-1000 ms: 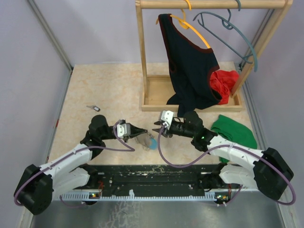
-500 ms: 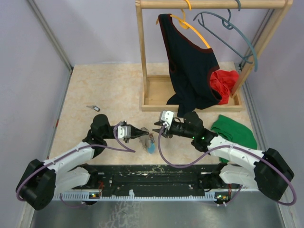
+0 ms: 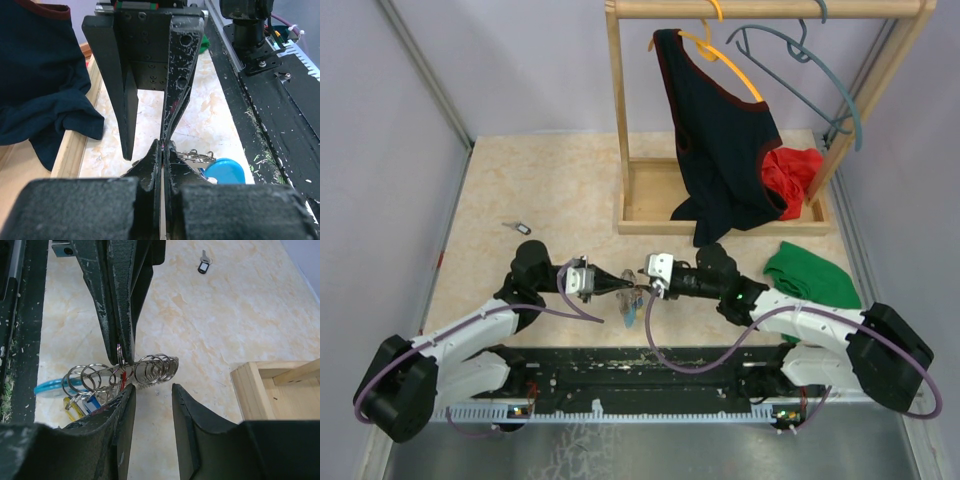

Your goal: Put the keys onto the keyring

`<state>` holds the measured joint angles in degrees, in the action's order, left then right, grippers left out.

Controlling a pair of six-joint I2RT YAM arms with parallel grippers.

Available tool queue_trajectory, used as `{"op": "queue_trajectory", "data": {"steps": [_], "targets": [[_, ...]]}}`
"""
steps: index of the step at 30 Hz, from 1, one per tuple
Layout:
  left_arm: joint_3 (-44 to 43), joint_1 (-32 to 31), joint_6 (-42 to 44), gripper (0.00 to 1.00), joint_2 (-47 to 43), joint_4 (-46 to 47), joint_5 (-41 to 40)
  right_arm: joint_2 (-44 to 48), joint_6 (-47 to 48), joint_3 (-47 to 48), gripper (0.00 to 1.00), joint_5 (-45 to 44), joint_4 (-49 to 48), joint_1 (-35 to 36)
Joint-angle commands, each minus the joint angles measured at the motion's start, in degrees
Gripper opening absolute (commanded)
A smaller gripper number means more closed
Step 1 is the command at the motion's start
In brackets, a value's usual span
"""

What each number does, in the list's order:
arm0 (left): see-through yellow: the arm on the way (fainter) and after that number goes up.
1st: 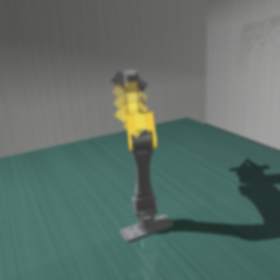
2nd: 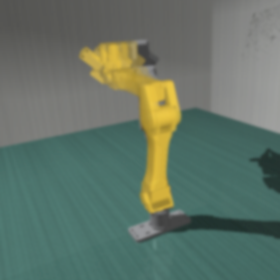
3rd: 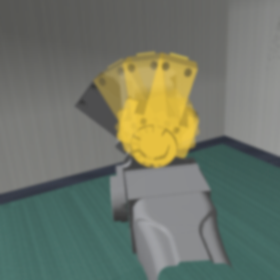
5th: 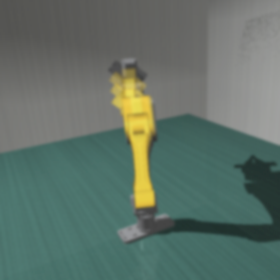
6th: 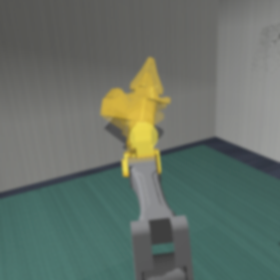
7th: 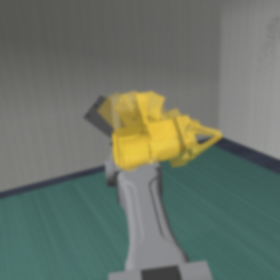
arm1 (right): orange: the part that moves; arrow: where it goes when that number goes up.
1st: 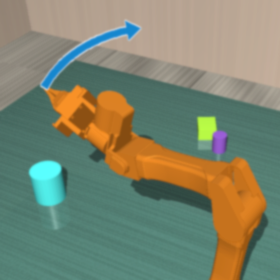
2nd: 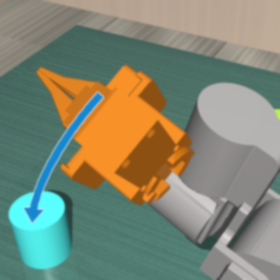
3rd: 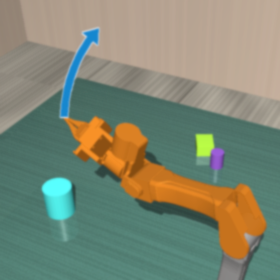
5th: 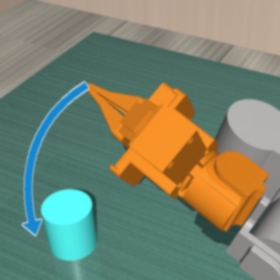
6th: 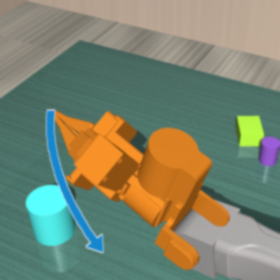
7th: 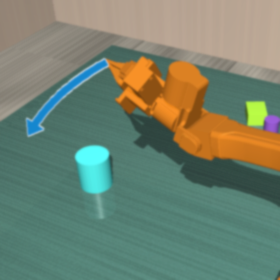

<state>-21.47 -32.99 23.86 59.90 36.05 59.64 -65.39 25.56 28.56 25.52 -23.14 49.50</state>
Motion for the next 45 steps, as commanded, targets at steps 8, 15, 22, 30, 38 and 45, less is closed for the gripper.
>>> {"op": "queue_trajectory", "data": {"steps": [8,15,22,30,38,45], "targets": [[-1.2,0.12,-0.9,0.01,0.31,2.36,3.25,-0.31,3.22,0.91,0.36,-0.21,-5.21,1.82],[-0.98,0.12,-0.85,0.01,0.13,2.44,2.87,1.84,2.88,0.81,0.36,0.28,-3.51,2.01],[-0.84,0.12,-0.79,0.01,-0.04,2.42,2.72,4.08,3.08,0.8,0.15,-0.26,-0.25,2.02],[-0.63,0.12,-0.85,0.01,-0.44,2.27,2.58,3.92,3.92,1.66,0.05,-0.71,1.97,2.01],[-0.64,0.12,-0.93,0.01,-0.7,2.27,2.85,5.41,3.44,0.5,0.25,-3.48,1.48,2.09],[-0.54,0.12,-1.11,0.01,-0.66,2.35,3.01,7.67,-5.35,1.79,0.32,-7.06,3.87,1.8]]}}
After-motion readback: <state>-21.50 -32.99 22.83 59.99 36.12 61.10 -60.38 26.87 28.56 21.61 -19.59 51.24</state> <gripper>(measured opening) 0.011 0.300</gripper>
